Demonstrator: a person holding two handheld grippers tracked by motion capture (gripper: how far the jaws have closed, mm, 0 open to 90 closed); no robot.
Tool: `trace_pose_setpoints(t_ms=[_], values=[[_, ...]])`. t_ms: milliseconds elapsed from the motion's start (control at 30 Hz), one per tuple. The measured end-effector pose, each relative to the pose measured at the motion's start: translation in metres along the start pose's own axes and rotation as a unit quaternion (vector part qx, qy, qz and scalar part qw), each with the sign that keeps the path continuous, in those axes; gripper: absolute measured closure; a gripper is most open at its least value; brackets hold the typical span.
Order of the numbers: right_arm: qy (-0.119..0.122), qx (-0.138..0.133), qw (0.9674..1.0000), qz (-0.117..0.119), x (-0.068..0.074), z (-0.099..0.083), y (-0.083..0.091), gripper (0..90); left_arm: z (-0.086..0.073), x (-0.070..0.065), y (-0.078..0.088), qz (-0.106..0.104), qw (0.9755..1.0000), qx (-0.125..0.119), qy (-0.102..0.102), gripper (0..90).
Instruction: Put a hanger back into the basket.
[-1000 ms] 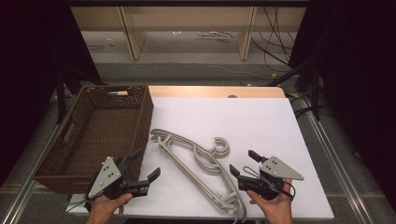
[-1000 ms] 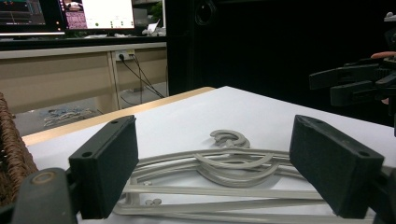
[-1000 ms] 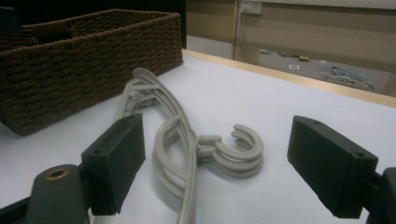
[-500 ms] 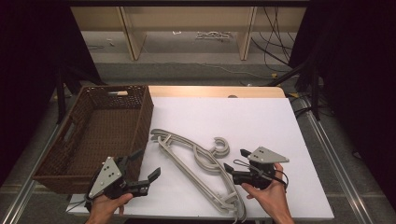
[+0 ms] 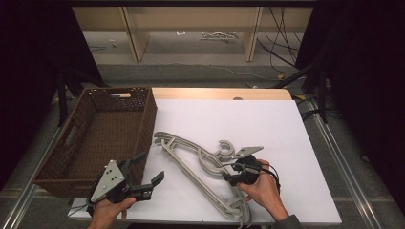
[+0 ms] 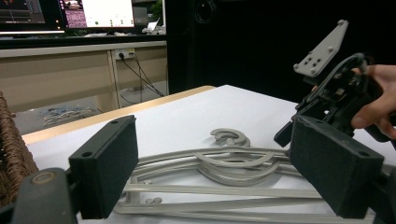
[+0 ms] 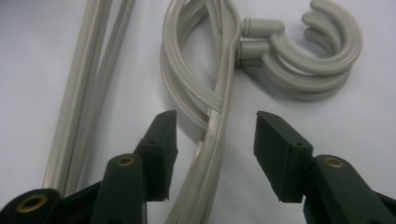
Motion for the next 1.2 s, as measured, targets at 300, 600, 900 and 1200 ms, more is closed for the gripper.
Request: trace_pose_setpoints(t_ms=[300,600,900,1200], values=[[-0.010,0.034,0.9994,0.007,-0.003,0.006,-0.015,65.7,0.000,-0.001,0.000,-0.002,1.0000,0.001,0.003,15.5],[-0.026,0.031,0.9991,0.011,-0.004,0.009,-0.015,77.5,0.000,-0.002,0.000,-0.004,1.0000,0.000,0.002,15.5],[-0.049,-0.008,0.9987,0.009,-0.009,0.015,-0.004,80.6,0.001,-0.002,0.000,-0.004,1.0000,-0.002,0.002,15.5],[-0.042,-0.043,0.9982,0.003,-0.011,0.022,0.011,82.2,0.001,-0.001,0.001,-0.004,1.0000,-0.001,-0.002,15.6]])
Point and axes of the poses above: each handheld gripper's, and its own axes: y roughly backward along the jaws, z roughly out of its top, x roughly to its left, the point moved 10 cm from there along -y, roughly forward along the jaws, and after that the axes turned 11 degrees about x, right-handed, at the moved point
